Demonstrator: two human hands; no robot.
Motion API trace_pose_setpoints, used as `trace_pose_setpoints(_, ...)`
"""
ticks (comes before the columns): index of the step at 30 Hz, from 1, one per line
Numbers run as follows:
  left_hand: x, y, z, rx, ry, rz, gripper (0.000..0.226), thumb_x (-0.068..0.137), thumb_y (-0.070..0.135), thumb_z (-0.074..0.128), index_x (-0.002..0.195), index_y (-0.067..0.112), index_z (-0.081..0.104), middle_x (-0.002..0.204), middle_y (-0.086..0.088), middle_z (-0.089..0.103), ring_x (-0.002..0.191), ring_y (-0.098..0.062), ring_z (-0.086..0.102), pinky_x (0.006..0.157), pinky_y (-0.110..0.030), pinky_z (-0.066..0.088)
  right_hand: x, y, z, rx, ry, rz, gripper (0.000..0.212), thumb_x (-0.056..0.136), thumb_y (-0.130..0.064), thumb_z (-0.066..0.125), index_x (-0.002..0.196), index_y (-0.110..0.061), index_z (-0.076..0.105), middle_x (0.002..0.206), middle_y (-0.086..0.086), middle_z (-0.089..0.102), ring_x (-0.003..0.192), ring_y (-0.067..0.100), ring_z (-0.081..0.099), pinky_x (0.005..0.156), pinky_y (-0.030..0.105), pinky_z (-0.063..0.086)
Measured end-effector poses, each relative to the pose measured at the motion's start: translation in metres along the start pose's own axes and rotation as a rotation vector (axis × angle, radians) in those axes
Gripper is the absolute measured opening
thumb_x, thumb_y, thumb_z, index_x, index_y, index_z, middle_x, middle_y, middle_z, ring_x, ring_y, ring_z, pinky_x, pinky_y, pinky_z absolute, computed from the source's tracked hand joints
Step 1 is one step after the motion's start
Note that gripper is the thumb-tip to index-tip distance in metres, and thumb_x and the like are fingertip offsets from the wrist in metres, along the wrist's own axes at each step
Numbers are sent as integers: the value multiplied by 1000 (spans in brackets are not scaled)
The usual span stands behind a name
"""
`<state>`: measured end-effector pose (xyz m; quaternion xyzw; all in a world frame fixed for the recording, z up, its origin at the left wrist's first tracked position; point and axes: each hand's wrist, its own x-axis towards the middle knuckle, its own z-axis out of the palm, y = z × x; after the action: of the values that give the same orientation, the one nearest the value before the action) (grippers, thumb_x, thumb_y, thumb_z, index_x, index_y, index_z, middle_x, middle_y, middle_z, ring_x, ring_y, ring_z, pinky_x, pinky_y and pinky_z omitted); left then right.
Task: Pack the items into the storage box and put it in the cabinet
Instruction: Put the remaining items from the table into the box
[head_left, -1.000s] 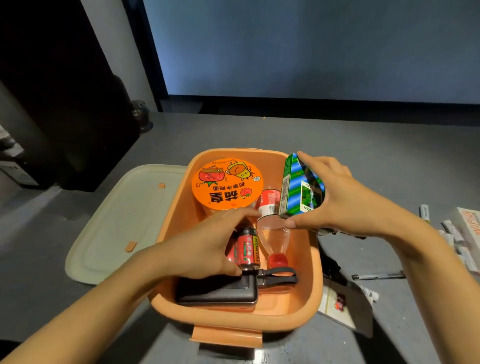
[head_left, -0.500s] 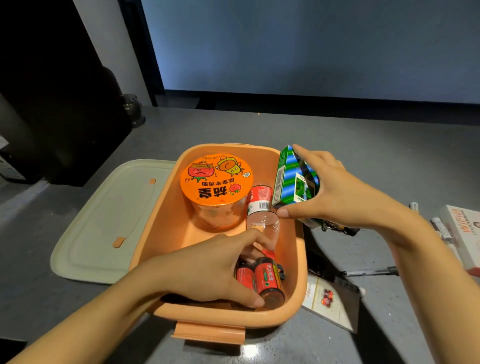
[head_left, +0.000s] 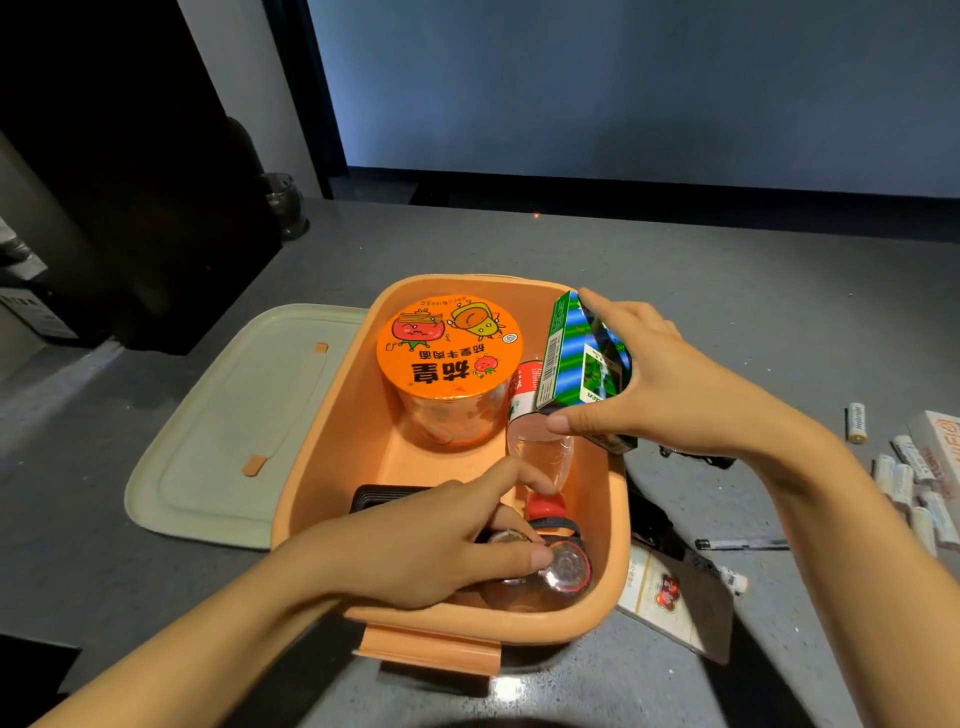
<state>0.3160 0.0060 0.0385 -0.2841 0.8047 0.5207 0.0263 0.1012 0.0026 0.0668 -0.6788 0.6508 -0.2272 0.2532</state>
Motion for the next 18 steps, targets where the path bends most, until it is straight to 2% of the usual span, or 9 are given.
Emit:
trace_pose_setpoints(2, -1, 1, -1, -10, -18, -3, 37, 89, 41, 51, 121, 38, 32, 108, 15, 67, 92, -4, 61, 86, -24, 45, 1, 1, 2, -1, 0, -9, 121, 35, -75, 59, 142, -41, 13, 116, -15, 26, 114, 8, 32, 83, 21, 38)
trace_pose_setpoints(5, -3, 1, -6, -44, -62, -12, 40, 89, 33, 54, 123, 38, 32, 108, 15, 66, 94, 3, 59, 83, -12, 43, 4, 1, 5, 3, -1, -16, 120, 35, -77, 59, 141, -43, 13, 115, -16, 26, 113, 7, 31, 80, 20, 37)
trace_pose_setpoints(6, -4, 0, -7, -75, -71, -17, 43, 89, 29, 55, 124, 36, 32, 109, 12, 66, 95, 3, 59, 85, -12, 42, 5, 0, 6, 3, 0, -21, 120, 35, -77, 59, 141, -43, 13, 116, -16, 26, 113, 7, 31, 82, 22, 37)
trace_pose_setpoints(9, -5, -4, -6, -153, -40, -21, 49, 87, 22, 60, 126, 31, 32, 111, 4, 66, 96, 1, 59, 89, -17, 44, 7, -3, 8, -1, 2, -40, 119, 36, -77, 59, 141, -43, 14, 118, -17, 25, 115, 7, 28, 88, 25, 36)
trace_pose_setpoints(13, -5, -8, 0, -186, 57, 18, 61, 78, 23, 71, 123, 39, 33, 108, 5, 66, 102, -5, 60, 95, -28, 47, 7, -5, 9, -3, -10, -52, 116, 39, -76, 60, 140, -44, 14, 123, -16, 26, 115, 6, 28, 85, 23, 34)
trace_pose_setpoints(16, -8, -8, -3, -209, 26, 5, 61, 74, 24, 75, 117, 44, 37, 107, 12, 67, 98, 0, 60, 88, -23, 48, 6, -5, 8, -10, -6, -36, 117, 39, -75, 60, 141, -42, 13, 129, -12, 28, 117, 8, 28, 88, 26, 36)
trace_pose_setpoints(18, -10, -6, -5, -174, 31, 9, 58, 73, 24, 76, 113, 46, 40, 107, 12, 68, 90, 0, 63, 82, -22, 50, 6, -5, 6, -5, 4, -33, 118, 38, -76, 59, 141, -42, 14, 125, -13, 27, 118, 9, 29, 91, 27, 36)
